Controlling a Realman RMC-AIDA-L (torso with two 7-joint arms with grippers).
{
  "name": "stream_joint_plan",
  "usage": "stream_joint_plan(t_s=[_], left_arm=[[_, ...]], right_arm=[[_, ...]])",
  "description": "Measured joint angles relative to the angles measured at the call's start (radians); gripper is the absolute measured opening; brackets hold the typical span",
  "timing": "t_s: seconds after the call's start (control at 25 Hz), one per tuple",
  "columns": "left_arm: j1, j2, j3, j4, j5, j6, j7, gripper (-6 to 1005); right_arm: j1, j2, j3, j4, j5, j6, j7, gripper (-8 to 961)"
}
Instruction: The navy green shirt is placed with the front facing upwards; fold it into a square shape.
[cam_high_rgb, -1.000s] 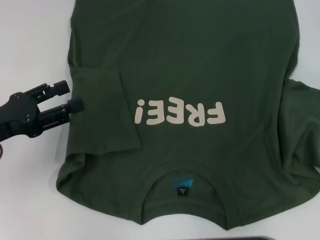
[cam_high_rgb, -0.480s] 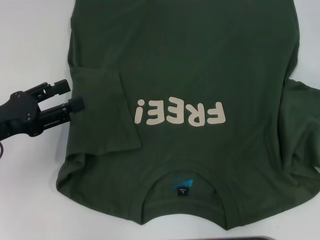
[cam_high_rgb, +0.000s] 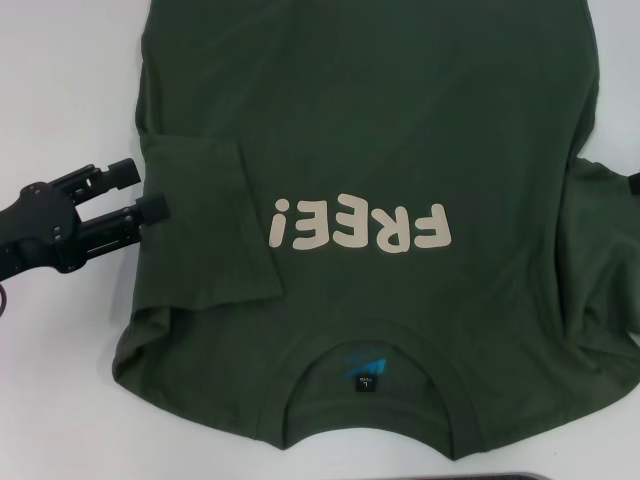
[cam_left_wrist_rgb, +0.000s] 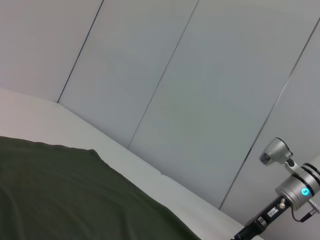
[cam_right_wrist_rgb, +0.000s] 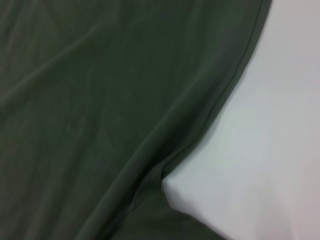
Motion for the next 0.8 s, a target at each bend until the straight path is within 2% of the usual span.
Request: stream_joint_plan(t_s=[0.8], left_arm=[[-0.001, 0.000, -0.001, -0.004, -0.001, -0.001, 0.001, 780]], right_arm=[[0.008, 0.000, -0.001, -0.002, -0.026, 0.003, 0.007, 681]])
